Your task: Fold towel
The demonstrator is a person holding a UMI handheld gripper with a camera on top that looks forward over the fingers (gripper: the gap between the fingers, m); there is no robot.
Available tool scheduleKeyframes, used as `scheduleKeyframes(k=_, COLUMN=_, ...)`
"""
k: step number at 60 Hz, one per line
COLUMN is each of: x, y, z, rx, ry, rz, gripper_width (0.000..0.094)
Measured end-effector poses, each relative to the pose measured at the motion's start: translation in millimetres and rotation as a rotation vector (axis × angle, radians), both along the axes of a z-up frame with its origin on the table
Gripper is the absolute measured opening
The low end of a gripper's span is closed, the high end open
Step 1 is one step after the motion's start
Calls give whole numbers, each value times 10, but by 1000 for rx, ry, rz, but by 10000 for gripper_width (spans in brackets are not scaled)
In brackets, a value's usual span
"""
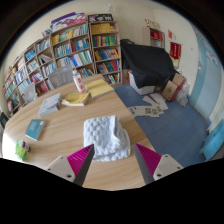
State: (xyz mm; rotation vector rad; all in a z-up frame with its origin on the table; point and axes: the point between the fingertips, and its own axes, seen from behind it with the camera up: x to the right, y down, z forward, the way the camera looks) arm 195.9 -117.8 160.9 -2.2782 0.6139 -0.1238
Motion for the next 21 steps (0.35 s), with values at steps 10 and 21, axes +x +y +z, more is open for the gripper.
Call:
scheduleKeyframes(k=10, x=-542, y=-508, z=491, rx=62, ry=3, rz=-30, gripper_width=832)
scheduleKeyframes(k=21, x=-991, y=-927, z=747, rx=99, ry=43, rz=-34, gripper_width=830)
